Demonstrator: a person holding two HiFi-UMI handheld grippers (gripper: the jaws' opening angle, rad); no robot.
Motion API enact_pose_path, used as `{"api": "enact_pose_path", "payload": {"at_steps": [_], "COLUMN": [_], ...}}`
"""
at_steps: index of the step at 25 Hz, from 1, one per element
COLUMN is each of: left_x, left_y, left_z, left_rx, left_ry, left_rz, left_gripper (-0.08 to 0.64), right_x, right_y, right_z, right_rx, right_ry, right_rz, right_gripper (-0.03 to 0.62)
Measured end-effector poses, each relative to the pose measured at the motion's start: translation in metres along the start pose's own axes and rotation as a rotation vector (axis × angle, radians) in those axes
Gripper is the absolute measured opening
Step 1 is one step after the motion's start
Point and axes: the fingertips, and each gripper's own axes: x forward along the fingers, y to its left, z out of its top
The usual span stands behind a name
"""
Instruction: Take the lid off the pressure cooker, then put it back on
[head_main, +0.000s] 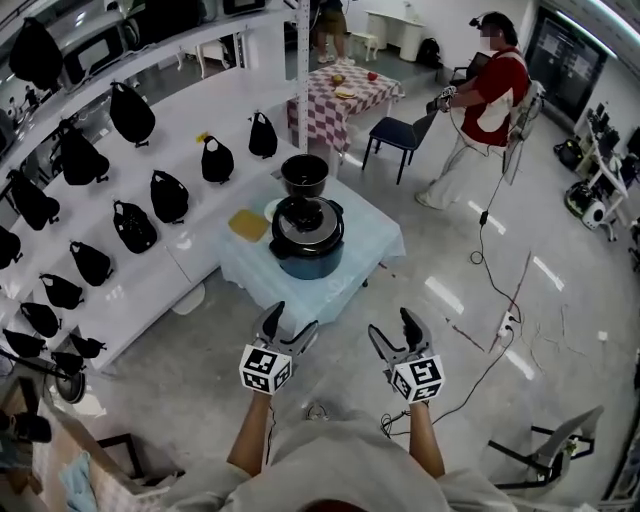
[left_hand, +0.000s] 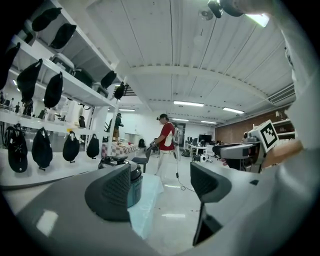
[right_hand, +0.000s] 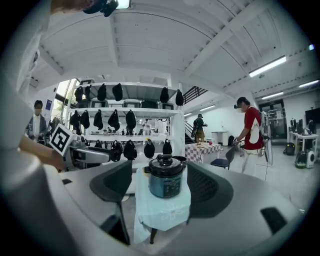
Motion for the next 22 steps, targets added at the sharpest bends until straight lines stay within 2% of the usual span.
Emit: {"api": "enact_pose_path", "payload": {"at_steps": [9, 15, 22], "left_x": [0.061, 0.122, 0.224], "left_y": [0.042, 0.068, 0.096], "left_z": [-0.034, -0.014, 0.010], "left_rx": [-0.016, 0.006, 0.019], "left_ry": [0.040, 0.023, 0.017], "left_rz": [-0.036, -0.023, 0.000], "left_gripper": [0.356, 0.356, 0.356], "right_x": [0.062, 0.115, 0.184], "right_y": [-0.036, -0.080, -0.165], "right_z": [-0.038, -0.029, -0.017], "right_rx": [0.033, 0.034, 0.040], "right_ry": [0.034, 0.016, 0.008], "right_rz": [-0.036, -0.015, 0.003], "right_gripper": [0.324, 0.324, 0.324]}}
